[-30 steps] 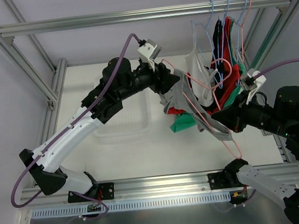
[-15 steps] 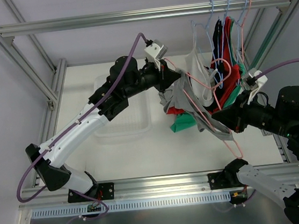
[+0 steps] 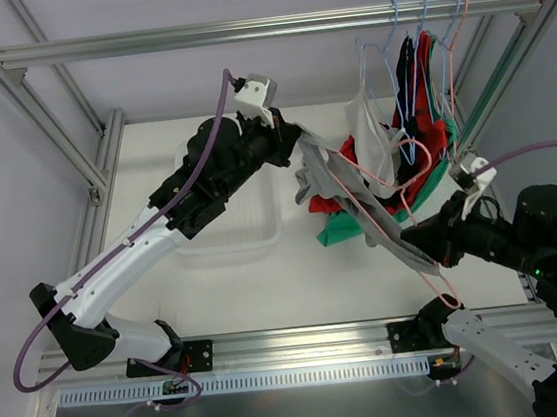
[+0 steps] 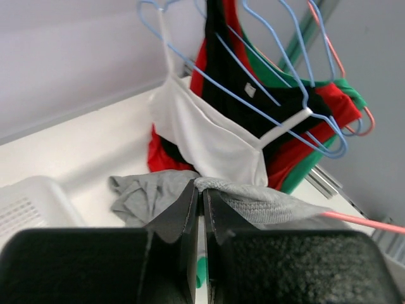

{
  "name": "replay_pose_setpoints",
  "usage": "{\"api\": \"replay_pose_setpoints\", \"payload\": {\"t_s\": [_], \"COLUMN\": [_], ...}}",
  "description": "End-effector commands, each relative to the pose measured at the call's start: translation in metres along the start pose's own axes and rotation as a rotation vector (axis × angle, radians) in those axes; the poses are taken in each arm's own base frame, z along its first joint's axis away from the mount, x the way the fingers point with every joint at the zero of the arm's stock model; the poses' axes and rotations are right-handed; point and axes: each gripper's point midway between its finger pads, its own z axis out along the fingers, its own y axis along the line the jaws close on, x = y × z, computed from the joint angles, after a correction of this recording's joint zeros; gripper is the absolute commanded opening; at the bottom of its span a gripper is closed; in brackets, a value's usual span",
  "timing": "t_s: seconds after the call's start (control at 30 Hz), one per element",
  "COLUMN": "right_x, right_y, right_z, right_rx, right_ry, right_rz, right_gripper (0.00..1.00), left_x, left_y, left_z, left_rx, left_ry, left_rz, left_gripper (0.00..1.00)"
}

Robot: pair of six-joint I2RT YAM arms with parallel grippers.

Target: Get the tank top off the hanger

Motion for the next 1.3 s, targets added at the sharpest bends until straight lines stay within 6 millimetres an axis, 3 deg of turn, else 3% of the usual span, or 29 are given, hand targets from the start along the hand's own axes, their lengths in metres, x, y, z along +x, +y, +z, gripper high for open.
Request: {"api": "replay_pose_setpoints", "payload": {"t_s": [0.0,0.13,0.33,0.4,0.47,0.5,0.53,0.57,0.6,0.63,0.73,0.77,0.83,0.87,0.93,0.97,1.0,1.03,1.07,1.1,1.13,1.17,1.2,1.27], "right_x": [0.006,0.013,0.006,-0.002,-0.034,-0.036,-0.065,-0.077,-0.078,-0.105,-0.148,-0.158,-0.181,-0.188,-0.211,-0.216,-0.204,-0.212,-0.202,-0.167,-0.154,-0.128,-0.115,-0.091], "right_y": [0.018,0.048,0.061,0.063,0.063,0.059,0.066,0.067,0.060,0.062,0.049,0.048,0.051,0.051,0.049,0.045,0.027,0.027,0.017,-0.002,-0.008,-0.015,-0.022,-0.033], "right_z": [-0.030,-0.064,-0.098,-0.104,-0.109,-0.093,-0.098,-0.096,-0.076,-0.085,-0.075,-0.074,-0.072,-0.074,-0.081,-0.075,-0.043,-0.050,-0.037,-0.008,0.002,0.014,0.019,0.028], "right_rx": [-0.076,-0.209,-0.231,-0.229,-0.199,-0.203,-0.229,-0.239,-0.247,-0.245,-0.210,-0.221,-0.278,-0.292,-0.262,-0.214,-0.124,-0.088,-0.040,0.030,0.053,0.078,0.109,0.155], "right_ry": [-0.074,-0.138,-0.285,-0.330,-0.487,-0.492,-0.629,-0.689,-0.690,-0.823,-1.022,-1.076,-1.227,-1.277,-1.318,-1.262,-1.081,-1.043,-0.947,-0.744,-0.662,-0.549,-0.504,-0.413], "right_rz": [-0.085,-0.169,-0.283,-0.300,-0.299,-0.251,-0.277,-0.263,-0.206,-0.219,-0.185,-0.188,-0.186,-0.189,-0.175,-0.169,-0.119,-0.117,-0.088,-0.028,-0.007,0.035,0.071,0.121], "right_gripper": [0.00,0.00,0.00,0.00,0.00,0.00,0.00,0.00,0.00,0.00,0.00,0.00,0.00,0.00,0.00,0.00,0.00,0.00,0.00,0.00,0.00,0.00,0.00,0.00], "left_x": [-0.043,-0.046,-0.033,-0.031,-0.021,-0.010,0.000,0.011,0.022,0.032,0.069,0.095,0.118,0.142,0.173,0.193,0.206,0.228,0.235,0.244,0.246,0.246,0.245,0.229], "left_y": [0.018,0.016,-0.002,-0.023,-0.045,-0.068,-0.081,-0.090,-0.097,-0.111,-0.122,-0.125,-0.130,-0.129,-0.115,-0.095,-0.083,-0.069,-0.053,-0.046,-0.041,-0.035,-0.033,-0.031], "left_z": [-0.026,-0.034,-0.046,-0.056,-0.068,-0.078,-0.086,-0.092,-0.099,-0.115,-0.136,-0.142,-0.145,-0.142,-0.127,-0.107,-0.100,-0.099,-0.092,-0.094,-0.096,-0.097,-0.099,-0.106], "left_rx": [-0.109,-0.099,0.005,0.130,0.265,0.411,0.492,0.572,0.636,0.753,0.912,0.961,1.001,1.001,0.873,0.706,0.621,0.534,0.430,0.386,0.363,0.333,0.327,0.323], "left_ry": [-0.150,-0.152,-0.112,-0.088,-0.049,0.001,0.034,0.028,0.044,0.074,0.092,0.162,0.225,0.289,0.370,0.388,0.417,0.478,0.475,0.503,0.502,0.492,0.482,0.450], "left_rz": [-0.046,-0.067,-0.135,-0.143,-0.152,-0.149,-0.164,-0.170,-0.180,-0.193,-0.190,-0.208,-0.208,-0.219,-0.245,-0.257,-0.258,-0.263,-0.256,-0.254,-0.248,-0.240,-0.229,-0.208], "left_gripper": [0.00,0.00,0.00,0.00,0.00,0.00,0.00,0.00,0.00,0.00,0.00,0.00,0.00,0.00,0.00,0.00,0.00,0.00,0.00,0.00,0.02,0.08,0.30,0.46]}}
